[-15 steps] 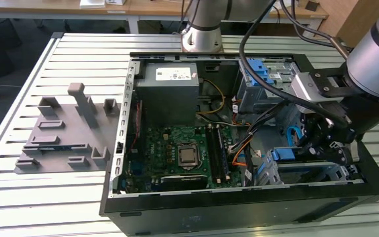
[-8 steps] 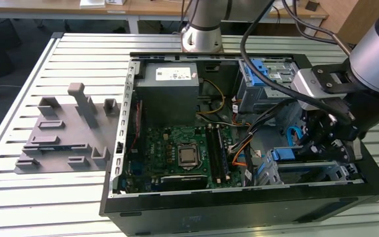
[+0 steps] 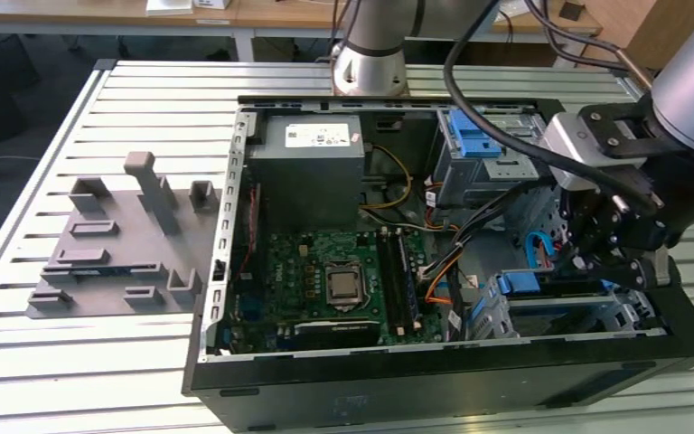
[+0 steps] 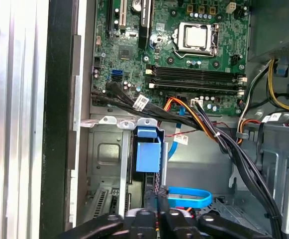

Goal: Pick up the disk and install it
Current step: 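Insert the second disk wire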

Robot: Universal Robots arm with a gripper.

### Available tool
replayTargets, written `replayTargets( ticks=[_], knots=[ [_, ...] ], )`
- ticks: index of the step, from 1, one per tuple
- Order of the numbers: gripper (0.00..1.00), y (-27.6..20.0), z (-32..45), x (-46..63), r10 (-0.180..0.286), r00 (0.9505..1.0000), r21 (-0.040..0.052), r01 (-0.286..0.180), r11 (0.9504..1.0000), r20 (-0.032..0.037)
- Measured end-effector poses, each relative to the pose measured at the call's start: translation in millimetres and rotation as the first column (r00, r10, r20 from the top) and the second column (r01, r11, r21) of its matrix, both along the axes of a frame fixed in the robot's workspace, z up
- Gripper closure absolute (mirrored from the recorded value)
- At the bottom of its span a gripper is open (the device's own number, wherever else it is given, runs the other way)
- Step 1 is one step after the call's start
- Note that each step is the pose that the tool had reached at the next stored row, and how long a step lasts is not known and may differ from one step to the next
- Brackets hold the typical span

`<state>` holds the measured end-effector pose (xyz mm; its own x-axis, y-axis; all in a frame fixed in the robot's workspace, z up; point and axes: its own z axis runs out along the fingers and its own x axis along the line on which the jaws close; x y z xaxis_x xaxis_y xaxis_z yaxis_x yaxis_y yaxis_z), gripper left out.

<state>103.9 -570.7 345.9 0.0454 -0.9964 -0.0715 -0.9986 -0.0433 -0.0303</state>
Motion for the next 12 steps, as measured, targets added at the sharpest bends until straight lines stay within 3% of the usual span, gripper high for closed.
replayTargets(
  ticks=[1,12],
  knots=[
    [0.89,0.0,1.0,0.0,0.0,1.0,0.0001,0.0,1.0,0.0],
    [0.89,0.0,6.4,0.0,0.0,1.0,0.0006,0.0,1.0,0.0]
  ],
)
